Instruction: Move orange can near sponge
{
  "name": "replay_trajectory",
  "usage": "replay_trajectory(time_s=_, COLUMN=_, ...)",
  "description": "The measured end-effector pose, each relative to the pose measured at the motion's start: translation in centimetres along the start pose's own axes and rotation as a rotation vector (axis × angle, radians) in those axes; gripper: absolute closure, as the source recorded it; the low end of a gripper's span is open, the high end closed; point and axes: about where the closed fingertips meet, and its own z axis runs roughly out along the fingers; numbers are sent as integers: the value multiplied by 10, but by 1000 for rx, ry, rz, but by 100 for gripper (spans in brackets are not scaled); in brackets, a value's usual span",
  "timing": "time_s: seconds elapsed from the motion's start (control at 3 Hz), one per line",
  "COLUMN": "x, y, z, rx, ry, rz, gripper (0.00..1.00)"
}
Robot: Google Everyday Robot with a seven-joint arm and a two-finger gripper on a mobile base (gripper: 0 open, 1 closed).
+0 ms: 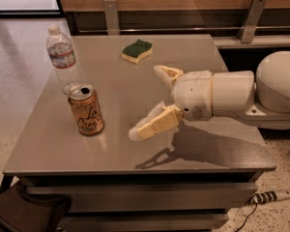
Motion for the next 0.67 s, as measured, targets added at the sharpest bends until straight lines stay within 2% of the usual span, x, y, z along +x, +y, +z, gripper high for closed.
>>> replay_trajectory(time_s=0.33, x=0, y=11, z=42, rx=-44, ry=-75, rz=10, gripper=0)
replay_trajectory(time_s=0.67, x=-2, y=16, z=62, rx=-61, ry=-118, rz=13, gripper=0)
